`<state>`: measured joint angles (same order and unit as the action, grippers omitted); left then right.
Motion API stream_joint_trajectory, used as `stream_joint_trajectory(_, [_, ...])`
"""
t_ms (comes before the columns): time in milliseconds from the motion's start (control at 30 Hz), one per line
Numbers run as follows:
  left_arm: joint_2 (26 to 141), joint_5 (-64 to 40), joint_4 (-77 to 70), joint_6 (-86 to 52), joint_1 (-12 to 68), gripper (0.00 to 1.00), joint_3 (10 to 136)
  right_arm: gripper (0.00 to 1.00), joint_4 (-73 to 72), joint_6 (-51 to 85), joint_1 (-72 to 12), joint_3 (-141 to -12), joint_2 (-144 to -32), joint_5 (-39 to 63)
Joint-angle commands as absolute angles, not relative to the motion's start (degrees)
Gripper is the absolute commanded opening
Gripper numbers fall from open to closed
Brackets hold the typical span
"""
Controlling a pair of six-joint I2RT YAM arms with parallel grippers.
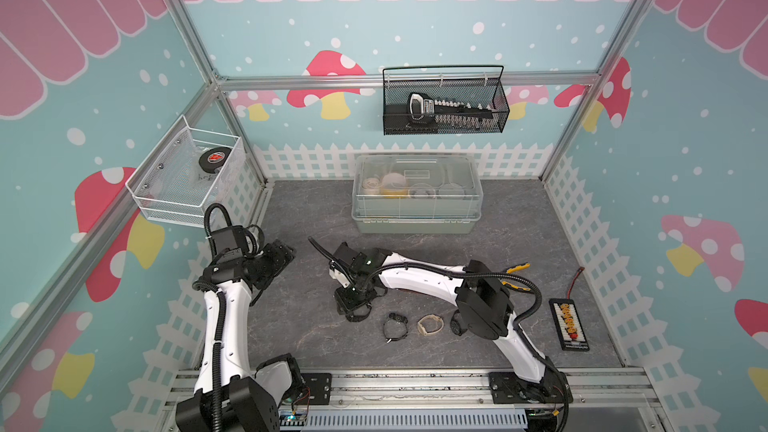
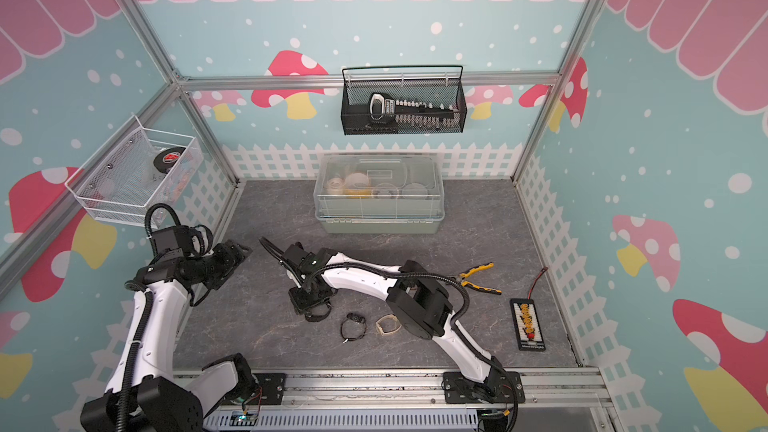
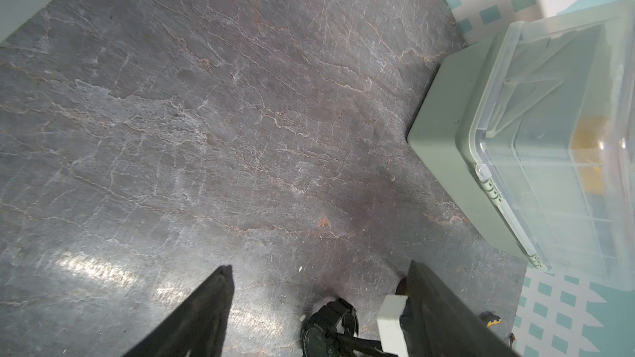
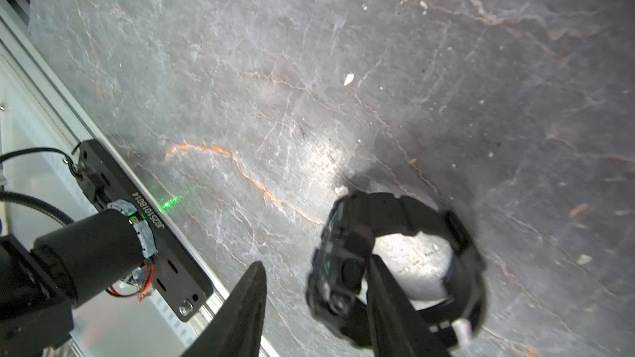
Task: Place watch on stand
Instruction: Pick up the watch at the center of the board.
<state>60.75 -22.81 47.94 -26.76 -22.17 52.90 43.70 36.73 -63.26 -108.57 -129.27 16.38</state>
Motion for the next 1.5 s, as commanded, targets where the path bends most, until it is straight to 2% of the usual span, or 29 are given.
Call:
stream_joint_trajectory(0, [60.5, -23.8, 47.6, -26.4, -22.6, 0.81, 52.6, 0.45, 46.1, 37.3, -63.4, -111.2, -131.6, 17.5])
stream_joint_trajectory(233, [60.7, -24.0, 47.5, -26.4, -22.6, 0.81, 52.6, 0.40, 47.1, 36.5, -63.5, -111.9, -131.9, 17.7])
stream_joint_trajectory(567, [61.2, -25.0, 47.4, -26.6, -22.6, 0.81, 52.6, 0.26, 47.4, 34.5, -63.5, -109.9, -131.0, 16.7])
stream_joint_trajectory(733, [60.7, -26.2, 47.2, -26.7, -22.6, 0.81, 52.4, 0.12, 48.0, 33.1, -63.5, -109.8, -130.9, 16.1])
stream_joint_trajectory(967, [59.0, -31.0, 46.4, -27.1, -22.5, 0.80, 52.6, 0.00, 47.7, 27.6, -63.3, -111.0, -128.2, 17.0])
stream_joint_trajectory(1267, [51.6, -35.1, 43.9, -28.1, -18.9, 0.79, 54.2, 0.00, 46.7, 23.3, -60.5, -112.7, -118.9, 22.3])
stream_joint_trajectory(1467, [49.9, -34.7, 42.0, -29.0, -13.8, 0.78, 57.9, 0.00, 41.0, 24.8, -56.7, -107.6, -110.4, 26.9])
